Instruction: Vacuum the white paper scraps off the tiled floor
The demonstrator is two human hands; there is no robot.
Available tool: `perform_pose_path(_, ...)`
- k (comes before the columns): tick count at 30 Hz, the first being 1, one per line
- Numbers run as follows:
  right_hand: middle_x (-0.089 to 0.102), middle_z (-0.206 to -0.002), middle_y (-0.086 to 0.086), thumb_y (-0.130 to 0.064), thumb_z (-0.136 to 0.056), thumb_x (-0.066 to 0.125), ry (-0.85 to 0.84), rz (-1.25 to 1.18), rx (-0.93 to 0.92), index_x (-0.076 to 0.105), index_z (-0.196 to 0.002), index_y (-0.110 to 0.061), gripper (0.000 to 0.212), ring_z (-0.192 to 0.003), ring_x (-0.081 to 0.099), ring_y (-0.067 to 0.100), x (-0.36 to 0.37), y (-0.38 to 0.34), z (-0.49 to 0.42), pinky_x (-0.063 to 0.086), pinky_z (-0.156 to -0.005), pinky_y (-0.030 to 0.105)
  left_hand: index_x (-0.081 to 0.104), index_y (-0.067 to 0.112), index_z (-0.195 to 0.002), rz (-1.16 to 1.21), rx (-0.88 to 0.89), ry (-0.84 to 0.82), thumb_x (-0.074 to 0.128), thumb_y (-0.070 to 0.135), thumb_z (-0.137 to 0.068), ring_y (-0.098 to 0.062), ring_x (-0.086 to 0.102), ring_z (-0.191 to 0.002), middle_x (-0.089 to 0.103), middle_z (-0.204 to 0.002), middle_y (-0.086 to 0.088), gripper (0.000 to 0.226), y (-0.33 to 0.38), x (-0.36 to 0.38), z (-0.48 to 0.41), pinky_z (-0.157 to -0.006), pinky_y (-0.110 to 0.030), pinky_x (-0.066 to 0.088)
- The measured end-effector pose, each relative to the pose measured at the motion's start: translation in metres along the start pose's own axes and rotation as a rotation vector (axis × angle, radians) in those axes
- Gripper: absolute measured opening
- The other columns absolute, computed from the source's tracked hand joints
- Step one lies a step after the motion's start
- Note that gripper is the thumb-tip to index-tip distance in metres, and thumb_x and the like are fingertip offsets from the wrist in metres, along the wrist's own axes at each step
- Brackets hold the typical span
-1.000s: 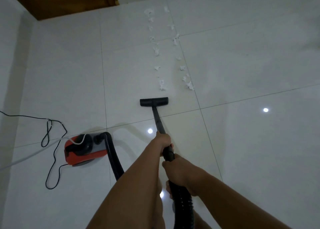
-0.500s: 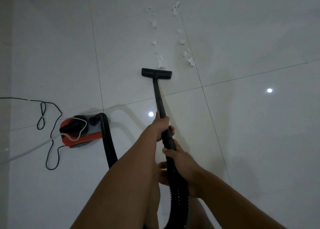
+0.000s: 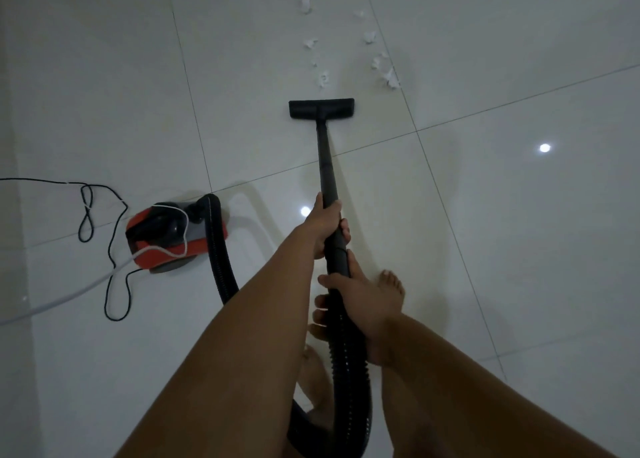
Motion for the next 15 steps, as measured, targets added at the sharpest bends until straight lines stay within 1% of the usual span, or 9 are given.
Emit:
perform_pose_path(3, 0.053, -0.061, 0.006, -0.014, -0.102, 0.054, 0.042, 0.009, -0.008, 0.044, -0.131, -0.062, 0.057, -0.048, 0.056, 0.018, 0.007, 0.019, 0.000, 0.051, -0.049, 0.029, 0.028, 0.051, -0.151, -0.060, -0.001, -0.025, 0.051, 0.028, -0.106, -0.011, 0.046, -0.045, 0.049, -0.062, -0.003, 0.056, -0.013, -0.008, 0.005, -0.046, -0.022, 0.048)
perform_pose_path(6, 0.051, -0.059, 0.007, -0.016, -0.104, 0.054, 0.083, 0.019, 0.007, 0.045, -0.131, -0.057, 0.050, -0.046, 0.055, 0.018, 0.009, 0.025, 0.006, 0.051, -0.048, 0.029, 0.033, 0.047, -0.148, -0.080, 0.001, -0.035, 0.053, 0.029, -0.106, -0.011, 0.047, -0.045, 0.049, -0.062, -0.003, 0.050, -0.022, -0.010, 0.011, -0.047, -0.023, 0.049)
perform_pose_path(9, 0.051, -0.058, 0.007, -0.017, -0.104, 0.054, 0.124, 0.034, 0.032, 0.048, -0.130, -0.048, 0.041, -0.044, 0.054, 0.018, 0.005, 0.025, 0.009, 0.051, -0.047, 0.029, 0.029, 0.050, -0.150, -0.080, -0.007, -0.027, 0.051, 0.027, -0.106, -0.011, 0.048, -0.042, 0.050, -0.058, -0.002, 0.054, -0.027, -0.007, 0.012, -0.046, -0.023, 0.049)
perform_pose_path(11, 0.052, -0.056, 0.007, -0.018, -0.104, 0.053, 0.135, 0.046, 0.041, 0.049, -0.125, -0.048, 0.037, -0.043, 0.055, 0.018, 0.002, 0.024, 0.009, 0.052, -0.046, 0.029, 0.027, 0.051, -0.151, -0.082, -0.003, -0.017, 0.049, 0.027, -0.107, -0.011, 0.048, -0.041, 0.051, -0.054, -0.002, 0.055, -0.028, -0.004, 0.011, -0.046, -0.023, 0.049)
perform_pose_path(15, 0.052, -0.056, 0.007, -0.015, -0.103, 0.050, 0.148, 0.074, 0.047, 0.047, -0.129, -0.048, 0.042, -0.042, 0.054, 0.019, -0.002, 0.025, 0.008, 0.052, -0.046, 0.030, 0.031, 0.046, -0.149, -0.095, 0.010, 0.002, 0.046, 0.027, -0.107, -0.010, 0.048, -0.040, 0.051, -0.053, -0.001, 0.049, -0.031, -0.001, 0.009, -0.045, -0.023, 0.048)
Point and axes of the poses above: each hand's wrist, its own z-axis away from the middle knuckle, its own x-axis out of the palm, y = z × x, the point moved 3 cm from there along -z, towards the middle knuckle
